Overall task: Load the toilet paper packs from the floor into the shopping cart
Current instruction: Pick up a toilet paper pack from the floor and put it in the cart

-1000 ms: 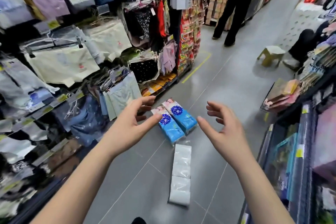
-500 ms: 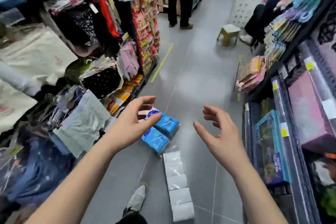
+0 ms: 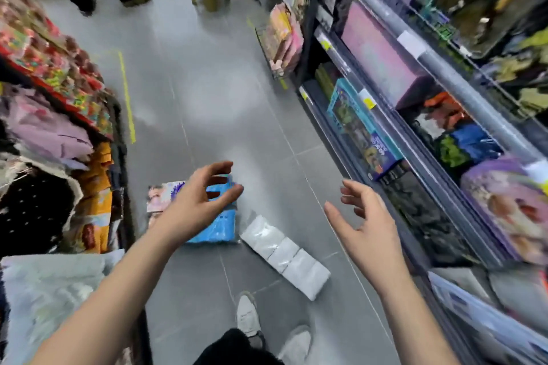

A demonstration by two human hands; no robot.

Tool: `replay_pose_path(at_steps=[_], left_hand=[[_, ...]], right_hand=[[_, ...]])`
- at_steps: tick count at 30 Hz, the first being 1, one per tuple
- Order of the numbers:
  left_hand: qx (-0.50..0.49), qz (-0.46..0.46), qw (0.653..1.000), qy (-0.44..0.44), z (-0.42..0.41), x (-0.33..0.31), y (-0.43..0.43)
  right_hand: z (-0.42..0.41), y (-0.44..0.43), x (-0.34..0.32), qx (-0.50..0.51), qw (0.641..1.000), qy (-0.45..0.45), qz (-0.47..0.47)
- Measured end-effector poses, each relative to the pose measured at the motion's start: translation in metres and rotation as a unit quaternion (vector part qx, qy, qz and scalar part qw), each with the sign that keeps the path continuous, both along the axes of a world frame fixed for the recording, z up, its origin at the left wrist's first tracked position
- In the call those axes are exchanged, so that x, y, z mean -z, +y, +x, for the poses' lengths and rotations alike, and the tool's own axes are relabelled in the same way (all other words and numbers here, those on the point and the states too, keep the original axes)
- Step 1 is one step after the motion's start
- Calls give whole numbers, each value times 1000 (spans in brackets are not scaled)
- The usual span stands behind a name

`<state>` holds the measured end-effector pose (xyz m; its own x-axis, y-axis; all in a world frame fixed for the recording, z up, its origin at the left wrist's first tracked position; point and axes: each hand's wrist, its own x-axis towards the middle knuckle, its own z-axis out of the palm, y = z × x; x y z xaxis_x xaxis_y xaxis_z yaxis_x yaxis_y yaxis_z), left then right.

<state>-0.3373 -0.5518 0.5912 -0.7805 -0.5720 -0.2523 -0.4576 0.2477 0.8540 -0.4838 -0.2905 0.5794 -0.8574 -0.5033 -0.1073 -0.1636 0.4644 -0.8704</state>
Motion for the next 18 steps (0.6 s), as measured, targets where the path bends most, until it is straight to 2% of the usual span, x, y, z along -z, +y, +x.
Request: replay_pose_path(at_steps=[7,18], left_hand=[[71,1,995,-64,-34,105,11],[104,7,981,-164,-49,398,29]], right_hand=[[15,51,103,138,988,-65,35],[44,88,380,280,938,-174,106]])
